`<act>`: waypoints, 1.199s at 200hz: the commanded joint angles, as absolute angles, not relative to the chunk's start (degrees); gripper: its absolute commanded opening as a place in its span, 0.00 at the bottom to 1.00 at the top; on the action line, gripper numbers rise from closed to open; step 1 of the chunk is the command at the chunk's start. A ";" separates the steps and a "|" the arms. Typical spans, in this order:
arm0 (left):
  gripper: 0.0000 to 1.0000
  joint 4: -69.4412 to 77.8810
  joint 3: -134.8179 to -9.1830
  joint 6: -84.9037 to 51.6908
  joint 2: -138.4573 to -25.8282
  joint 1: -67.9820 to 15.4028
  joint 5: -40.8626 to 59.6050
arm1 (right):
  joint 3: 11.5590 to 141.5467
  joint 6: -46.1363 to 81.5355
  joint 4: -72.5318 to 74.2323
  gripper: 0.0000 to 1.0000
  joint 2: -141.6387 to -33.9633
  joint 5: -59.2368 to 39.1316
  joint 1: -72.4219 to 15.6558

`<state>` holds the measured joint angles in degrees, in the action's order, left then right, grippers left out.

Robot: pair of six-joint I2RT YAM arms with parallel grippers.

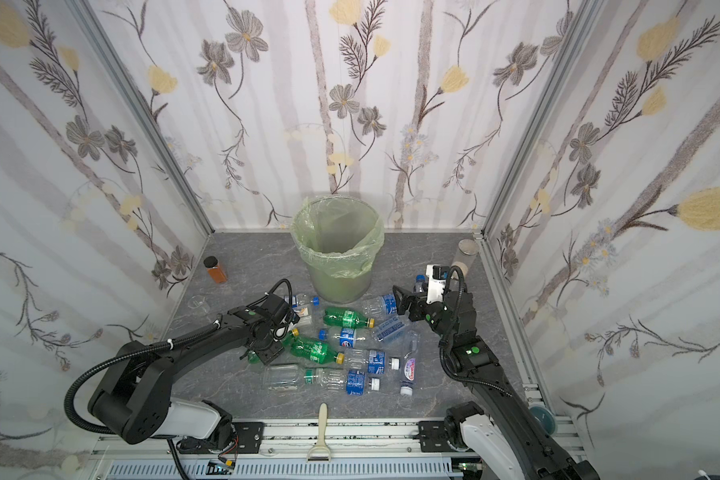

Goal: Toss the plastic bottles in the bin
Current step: 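Grasp the yellow-capped green bottle with the left gripper and lift it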

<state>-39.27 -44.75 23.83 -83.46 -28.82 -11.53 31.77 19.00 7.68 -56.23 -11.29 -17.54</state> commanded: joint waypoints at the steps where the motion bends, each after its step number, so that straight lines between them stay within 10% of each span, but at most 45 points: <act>1: 0.62 -39.29 -45.70 24.15 -85.40 -28.92 -10.10 | 31.47 19.35 9.19 1.00 -55.51 -11.29 -17.38; 36: 0.47 -39.30 -44.97 24.77 -84.00 -28.92 -8.49 | 30.98 19.41 9.09 1.00 -54.36 -10.59 -17.14; 240: 0.52 -31.50 -54.67 -4.09 -49.59 -28.92 -8.31 | 39.46 17.60 -6.14 1.00 -57.13 -0.49 -16.34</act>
<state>-36.42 -55.59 4.75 -51.35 -28.93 -10.59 38.96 18.33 -4.95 -57.56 -2.13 -16.32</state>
